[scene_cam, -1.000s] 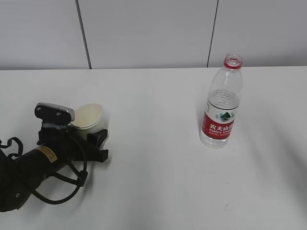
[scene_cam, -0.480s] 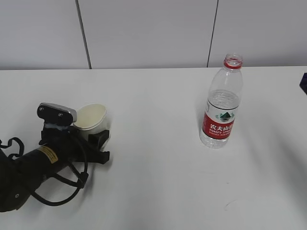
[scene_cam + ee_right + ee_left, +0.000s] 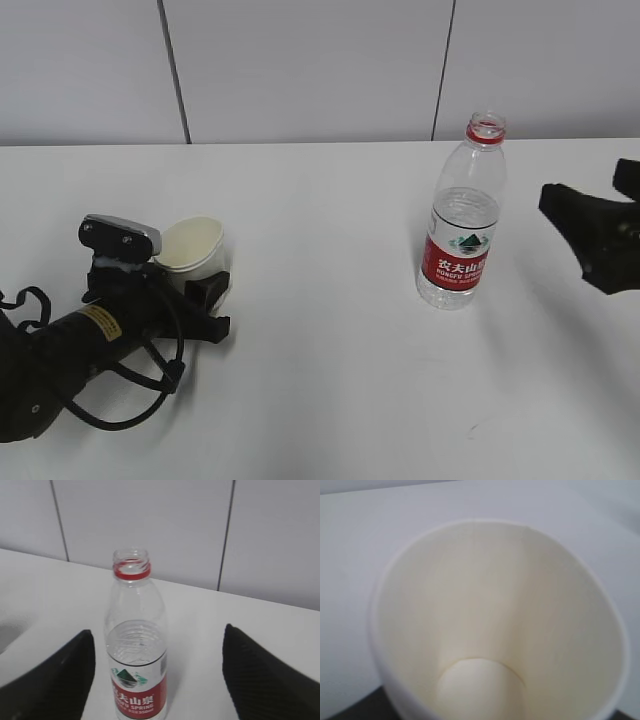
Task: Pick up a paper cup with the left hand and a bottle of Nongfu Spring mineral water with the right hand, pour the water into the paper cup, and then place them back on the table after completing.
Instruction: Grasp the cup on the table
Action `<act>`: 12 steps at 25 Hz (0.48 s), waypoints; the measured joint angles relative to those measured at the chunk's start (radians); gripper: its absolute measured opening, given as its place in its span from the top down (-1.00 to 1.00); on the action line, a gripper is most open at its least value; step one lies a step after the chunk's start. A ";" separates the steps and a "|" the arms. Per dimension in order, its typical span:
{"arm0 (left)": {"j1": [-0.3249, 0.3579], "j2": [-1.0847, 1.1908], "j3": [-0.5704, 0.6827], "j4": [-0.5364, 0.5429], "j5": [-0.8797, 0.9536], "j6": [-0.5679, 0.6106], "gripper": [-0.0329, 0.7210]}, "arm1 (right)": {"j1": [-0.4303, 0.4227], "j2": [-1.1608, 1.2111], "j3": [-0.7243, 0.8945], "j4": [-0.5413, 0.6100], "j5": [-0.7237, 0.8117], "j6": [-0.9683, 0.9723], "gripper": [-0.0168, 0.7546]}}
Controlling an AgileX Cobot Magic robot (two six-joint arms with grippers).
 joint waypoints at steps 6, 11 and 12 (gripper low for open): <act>0.000 0.000 0.000 0.000 0.000 0.000 -0.02 | 0.000 0.192 0.000 -0.035 -0.154 0.041 -0.57; 0.000 0.000 0.000 0.000 0.000 0.000 -0.02 | 0.000 0.320 -0.002 -0.035 -0.246 0.045 -0.57; 0.000 0.000 0.000 0.000 0.000 0.000 -0.02 | 0.000 0.348 -0.004 -0.035 -0.269 0.045 -0.57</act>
